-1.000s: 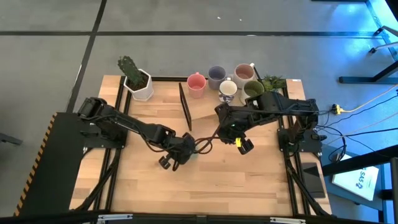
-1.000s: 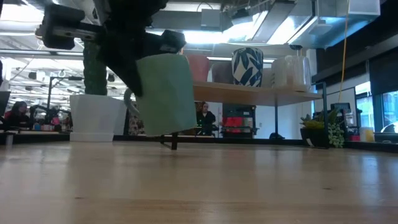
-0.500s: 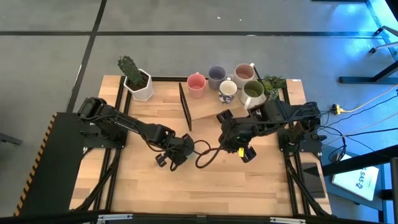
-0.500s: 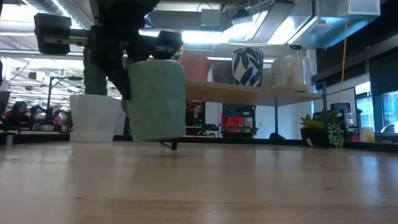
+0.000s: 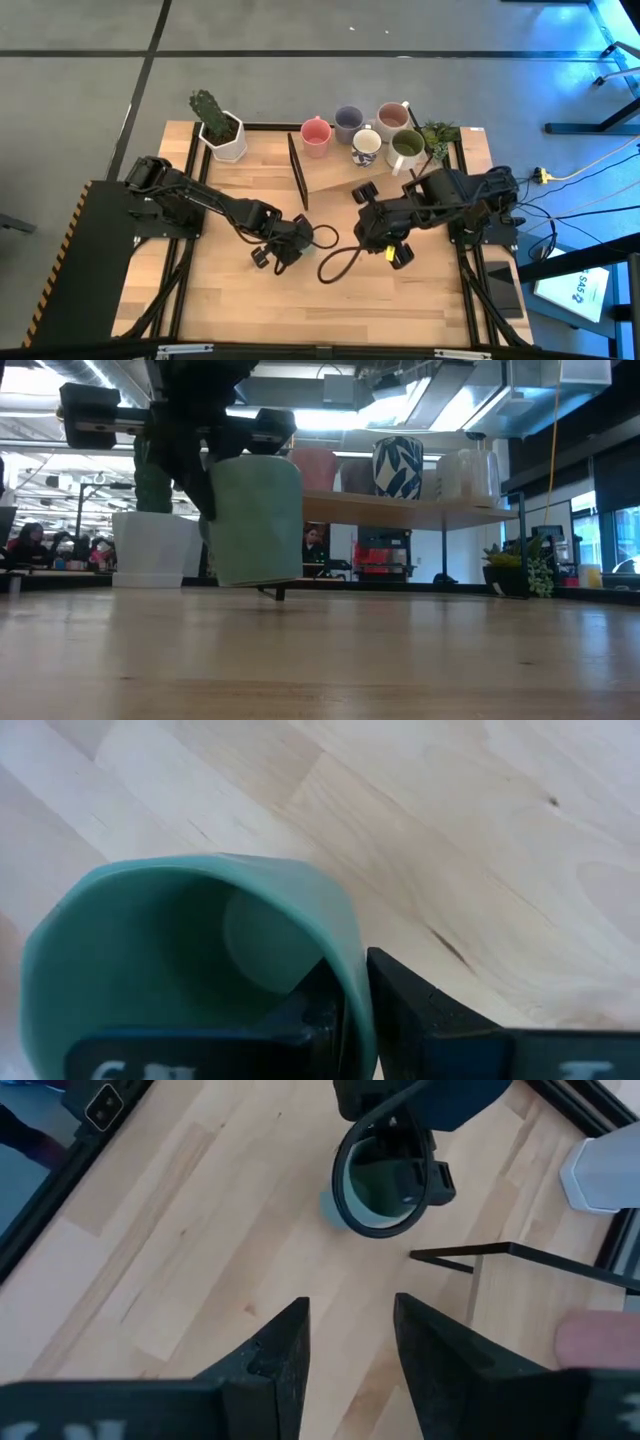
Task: Place coffee mugs
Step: Put the green mug on the shelf
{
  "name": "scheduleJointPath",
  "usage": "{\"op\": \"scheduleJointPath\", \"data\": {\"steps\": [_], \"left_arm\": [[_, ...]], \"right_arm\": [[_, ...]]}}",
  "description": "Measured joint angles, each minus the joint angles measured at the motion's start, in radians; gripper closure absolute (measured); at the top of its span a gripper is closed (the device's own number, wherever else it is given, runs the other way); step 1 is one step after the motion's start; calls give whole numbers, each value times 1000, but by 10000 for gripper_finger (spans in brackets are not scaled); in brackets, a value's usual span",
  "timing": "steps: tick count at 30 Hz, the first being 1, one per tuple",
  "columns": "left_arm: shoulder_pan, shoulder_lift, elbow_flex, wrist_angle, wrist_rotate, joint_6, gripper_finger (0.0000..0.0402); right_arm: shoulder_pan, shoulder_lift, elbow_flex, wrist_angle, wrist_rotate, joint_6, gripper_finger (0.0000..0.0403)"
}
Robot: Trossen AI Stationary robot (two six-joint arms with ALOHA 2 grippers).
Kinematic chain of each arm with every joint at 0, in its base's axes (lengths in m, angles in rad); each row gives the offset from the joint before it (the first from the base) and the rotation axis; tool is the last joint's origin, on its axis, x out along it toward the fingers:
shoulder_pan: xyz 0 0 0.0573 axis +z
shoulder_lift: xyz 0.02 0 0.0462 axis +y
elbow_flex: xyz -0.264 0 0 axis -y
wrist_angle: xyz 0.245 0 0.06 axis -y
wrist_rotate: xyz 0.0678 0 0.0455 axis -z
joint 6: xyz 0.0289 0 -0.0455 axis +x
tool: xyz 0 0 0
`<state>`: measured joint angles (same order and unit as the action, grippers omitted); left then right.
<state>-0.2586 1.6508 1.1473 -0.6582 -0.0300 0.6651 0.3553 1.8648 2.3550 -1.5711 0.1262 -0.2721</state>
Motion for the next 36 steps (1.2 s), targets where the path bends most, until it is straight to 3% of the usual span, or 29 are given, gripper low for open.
{"op": "scheduleJointPath", "data": {"steps": [14,24,27,36], "left_arm": [[0,-1,0,-7,149,-39,349],[-3,-3,14,7,76,-80,246],[-19,-3,14,8,11,-92,239],[-60,-20,17,20,-1,-194,238]], "right_arm": [[27,0,0,0,14,42,267],[32,0,0,0,4,62,267],[32,0,-10,3,4,63,267],[32,1,-158,13,5,66,267]]}}
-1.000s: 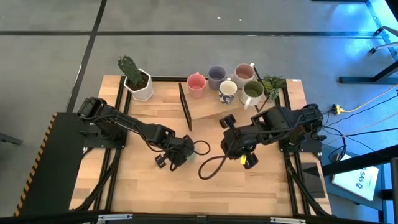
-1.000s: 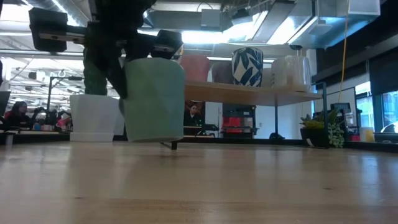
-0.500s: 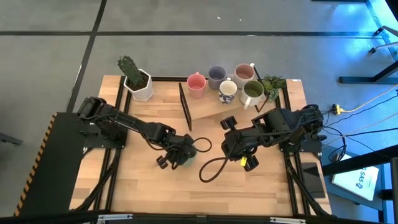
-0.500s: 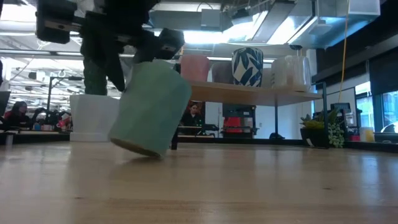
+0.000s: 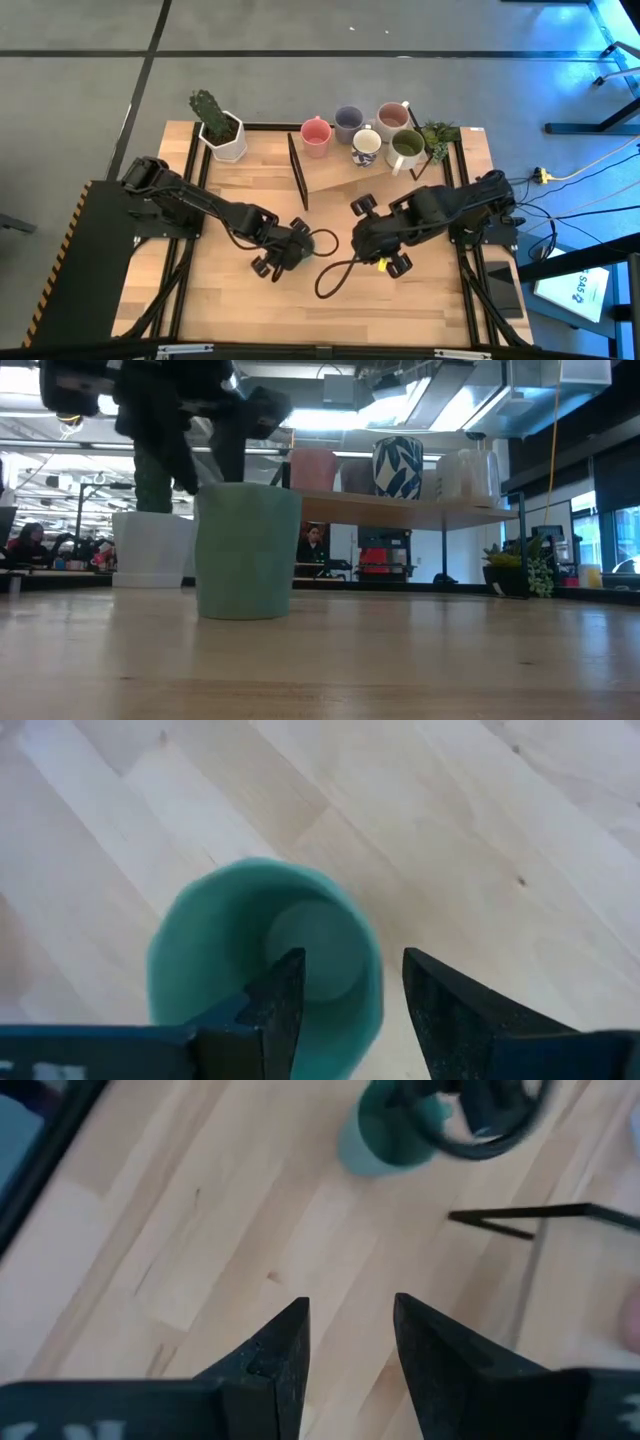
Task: Place coffee mugs
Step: Put the green mug on the shelf
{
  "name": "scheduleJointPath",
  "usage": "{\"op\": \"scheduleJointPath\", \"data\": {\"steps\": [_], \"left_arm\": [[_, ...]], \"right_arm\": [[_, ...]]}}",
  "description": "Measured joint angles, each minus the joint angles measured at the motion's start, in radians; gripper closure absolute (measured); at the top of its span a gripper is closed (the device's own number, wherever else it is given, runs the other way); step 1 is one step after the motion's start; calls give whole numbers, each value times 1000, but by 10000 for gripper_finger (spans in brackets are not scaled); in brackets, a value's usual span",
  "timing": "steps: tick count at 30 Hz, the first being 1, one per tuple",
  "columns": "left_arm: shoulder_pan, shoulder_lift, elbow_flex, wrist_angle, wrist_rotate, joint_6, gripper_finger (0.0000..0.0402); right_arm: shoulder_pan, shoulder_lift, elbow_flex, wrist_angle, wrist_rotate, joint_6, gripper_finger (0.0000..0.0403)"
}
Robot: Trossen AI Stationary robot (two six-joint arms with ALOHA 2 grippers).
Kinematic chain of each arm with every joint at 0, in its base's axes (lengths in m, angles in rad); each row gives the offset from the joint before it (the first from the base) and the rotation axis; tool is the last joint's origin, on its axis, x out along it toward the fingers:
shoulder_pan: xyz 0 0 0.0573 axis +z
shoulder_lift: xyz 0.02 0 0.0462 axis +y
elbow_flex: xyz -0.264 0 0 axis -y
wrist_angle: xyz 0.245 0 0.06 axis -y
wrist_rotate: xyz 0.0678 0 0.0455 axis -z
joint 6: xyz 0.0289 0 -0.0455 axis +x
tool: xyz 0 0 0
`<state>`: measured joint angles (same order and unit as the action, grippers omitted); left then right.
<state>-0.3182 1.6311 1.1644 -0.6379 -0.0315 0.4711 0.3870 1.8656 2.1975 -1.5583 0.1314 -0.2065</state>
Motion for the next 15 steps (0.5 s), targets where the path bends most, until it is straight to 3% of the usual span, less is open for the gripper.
{"op": "scheduleJointPath", "data": {"steps": [8,15], "left_arm": [[-13,-71,110,-104,76,-172,238],[-30,-159,315,-347,116,-520,238]], "right_arm": [[0,0,-76,156,-16,-2,267],[-4,0,-150,302,187,58,267]]}}
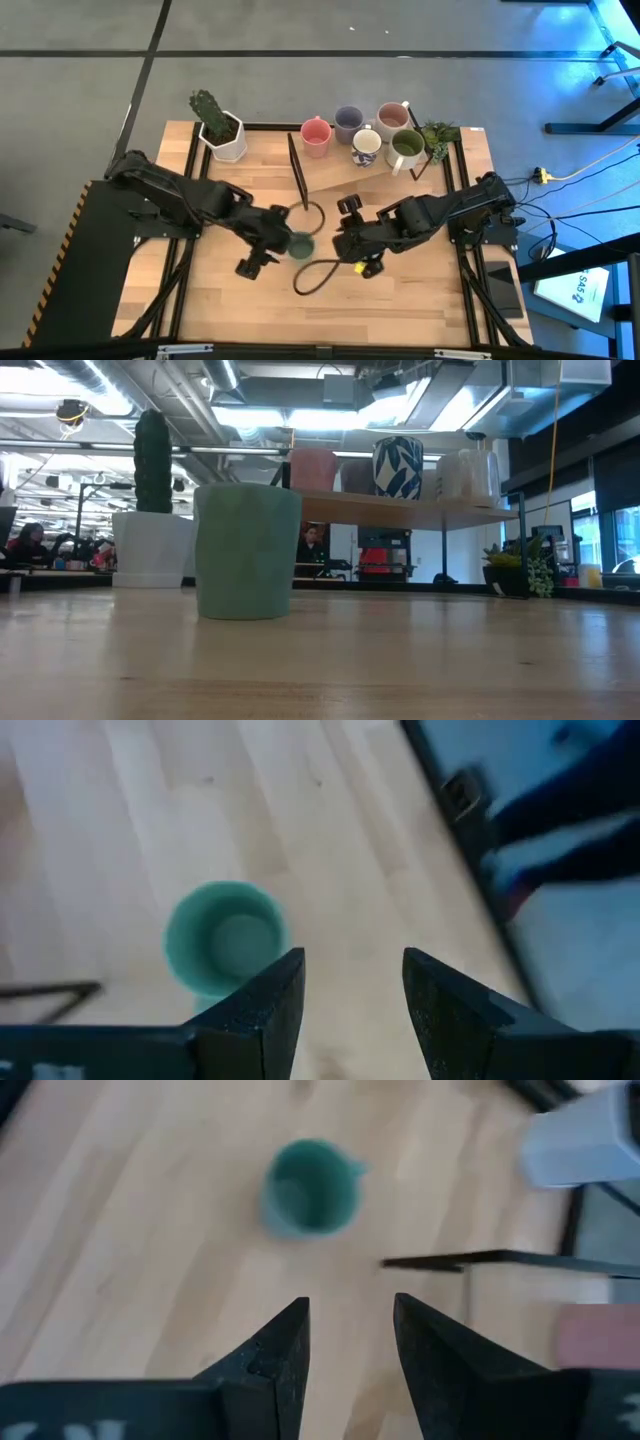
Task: Place coffee mugs
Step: Put the green mug on the shelf
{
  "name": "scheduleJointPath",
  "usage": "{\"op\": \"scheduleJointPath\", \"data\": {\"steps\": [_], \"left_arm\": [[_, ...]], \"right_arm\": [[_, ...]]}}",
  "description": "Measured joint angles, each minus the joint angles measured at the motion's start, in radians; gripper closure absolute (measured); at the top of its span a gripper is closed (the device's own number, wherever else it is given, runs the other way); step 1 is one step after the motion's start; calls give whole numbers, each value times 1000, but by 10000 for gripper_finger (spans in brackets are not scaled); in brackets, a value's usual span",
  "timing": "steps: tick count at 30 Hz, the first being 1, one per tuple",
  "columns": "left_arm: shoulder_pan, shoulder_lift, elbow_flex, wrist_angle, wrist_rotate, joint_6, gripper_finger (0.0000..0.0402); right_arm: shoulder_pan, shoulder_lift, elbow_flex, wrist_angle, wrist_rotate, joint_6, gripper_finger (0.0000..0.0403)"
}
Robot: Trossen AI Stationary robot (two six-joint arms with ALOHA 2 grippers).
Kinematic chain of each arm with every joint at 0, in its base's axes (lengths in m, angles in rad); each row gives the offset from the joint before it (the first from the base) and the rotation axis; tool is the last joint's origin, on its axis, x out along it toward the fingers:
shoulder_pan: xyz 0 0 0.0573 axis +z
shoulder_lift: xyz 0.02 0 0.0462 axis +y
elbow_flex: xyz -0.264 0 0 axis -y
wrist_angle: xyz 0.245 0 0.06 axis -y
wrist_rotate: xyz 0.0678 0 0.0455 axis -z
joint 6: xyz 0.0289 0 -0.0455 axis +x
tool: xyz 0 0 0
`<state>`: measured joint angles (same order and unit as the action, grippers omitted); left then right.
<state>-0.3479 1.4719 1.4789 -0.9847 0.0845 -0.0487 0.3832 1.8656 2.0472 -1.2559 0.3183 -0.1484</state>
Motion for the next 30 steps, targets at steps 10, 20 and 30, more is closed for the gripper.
{"op": "scheduleJointPath", "data": {"steps": [10,20,30], "left_arm": [[-216,-116,-23,-72,-32,-320,241],[-427,-372,-287,97,-541,-669,236],[-459,-392,-523,331,-430,-728,193]], "right_arm": [[-47,0,-284,488,-8,133,266],[-131,33,-459,632,-61,215,204],[-137,108,-458,687,-45,246,185]]}}
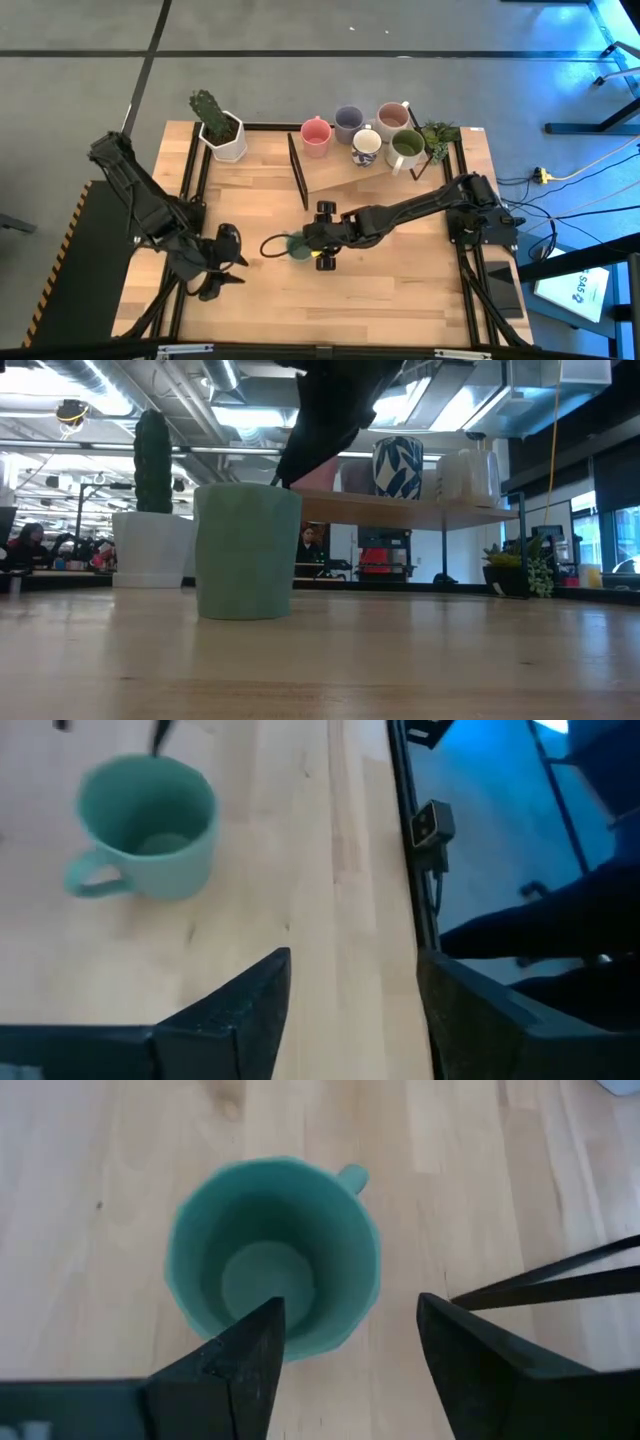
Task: Place coffee mugs
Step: Put the green mug on the shelf
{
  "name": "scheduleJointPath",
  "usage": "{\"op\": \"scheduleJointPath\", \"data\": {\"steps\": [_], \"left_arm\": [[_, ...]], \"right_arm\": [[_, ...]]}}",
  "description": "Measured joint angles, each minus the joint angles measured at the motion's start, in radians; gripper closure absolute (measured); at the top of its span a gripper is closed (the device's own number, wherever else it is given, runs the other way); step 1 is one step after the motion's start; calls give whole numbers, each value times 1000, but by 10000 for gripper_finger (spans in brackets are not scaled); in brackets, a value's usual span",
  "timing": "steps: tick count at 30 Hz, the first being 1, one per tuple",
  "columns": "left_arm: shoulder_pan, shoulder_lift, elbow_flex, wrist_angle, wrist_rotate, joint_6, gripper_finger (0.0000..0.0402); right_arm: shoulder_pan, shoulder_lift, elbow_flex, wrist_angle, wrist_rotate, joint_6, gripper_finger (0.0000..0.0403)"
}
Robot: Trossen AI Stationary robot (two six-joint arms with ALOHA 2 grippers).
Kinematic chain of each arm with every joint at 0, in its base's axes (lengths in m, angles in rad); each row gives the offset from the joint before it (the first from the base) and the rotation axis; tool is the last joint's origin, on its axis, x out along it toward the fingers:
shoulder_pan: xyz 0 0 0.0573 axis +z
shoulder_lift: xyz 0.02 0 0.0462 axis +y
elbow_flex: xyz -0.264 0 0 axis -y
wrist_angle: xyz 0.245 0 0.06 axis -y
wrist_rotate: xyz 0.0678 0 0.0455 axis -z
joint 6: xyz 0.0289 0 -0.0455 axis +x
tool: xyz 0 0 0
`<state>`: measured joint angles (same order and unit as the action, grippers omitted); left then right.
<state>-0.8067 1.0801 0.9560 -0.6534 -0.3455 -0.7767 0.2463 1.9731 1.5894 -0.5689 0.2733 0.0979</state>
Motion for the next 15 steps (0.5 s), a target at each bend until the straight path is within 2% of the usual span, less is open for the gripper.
{"op": "scheduleJointPath", "data": {"steps": [7,15], "left_arm": [[5,0,-121,153,41,-13,146],[32,0,-170,157,5,-83,139]], "right_arm": [[-13,26,1,-6,18,4,185],[-18,87,2,-10,-18,62,188]]}}
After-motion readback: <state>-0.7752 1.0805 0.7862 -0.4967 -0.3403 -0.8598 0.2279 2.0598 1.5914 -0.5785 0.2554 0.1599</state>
